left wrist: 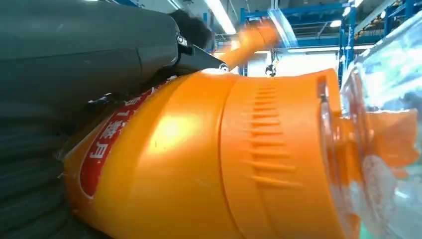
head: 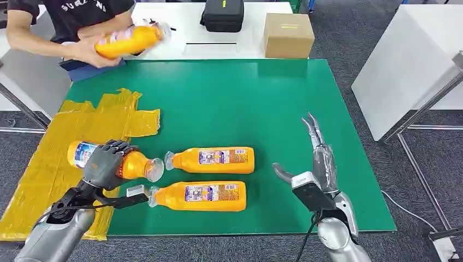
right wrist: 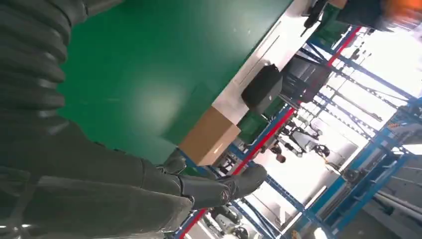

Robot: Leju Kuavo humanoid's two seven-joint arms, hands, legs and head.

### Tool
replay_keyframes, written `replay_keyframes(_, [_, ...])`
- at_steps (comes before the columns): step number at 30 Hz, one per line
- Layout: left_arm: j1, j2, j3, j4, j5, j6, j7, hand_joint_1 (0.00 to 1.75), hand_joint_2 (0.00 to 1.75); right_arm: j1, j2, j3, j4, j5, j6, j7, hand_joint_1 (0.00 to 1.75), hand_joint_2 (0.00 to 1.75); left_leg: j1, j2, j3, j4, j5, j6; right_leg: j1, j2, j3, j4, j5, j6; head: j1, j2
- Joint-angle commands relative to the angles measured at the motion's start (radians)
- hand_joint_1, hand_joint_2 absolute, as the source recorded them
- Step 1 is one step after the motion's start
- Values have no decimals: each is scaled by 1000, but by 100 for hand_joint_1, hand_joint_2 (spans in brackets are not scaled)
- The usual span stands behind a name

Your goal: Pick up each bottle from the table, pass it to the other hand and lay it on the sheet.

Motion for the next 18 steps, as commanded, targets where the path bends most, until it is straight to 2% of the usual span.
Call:
replay_keyframes(1, [-65,-37,-51,79,9,1,4,175,175,29,3,4,13,-2,-10,2,0,175,0,-4,4,-1,-1,-2,0,-4,5,-1,-2,-1,0,0])
replay_keyframes(18, [-107,-62,-53,166,-19,22,45,175,175,67,11,-8,-28,23,-26,9,0,175,1,-2,3,0,-1,-3,1,-3,3,0,-2,-1,0,0])
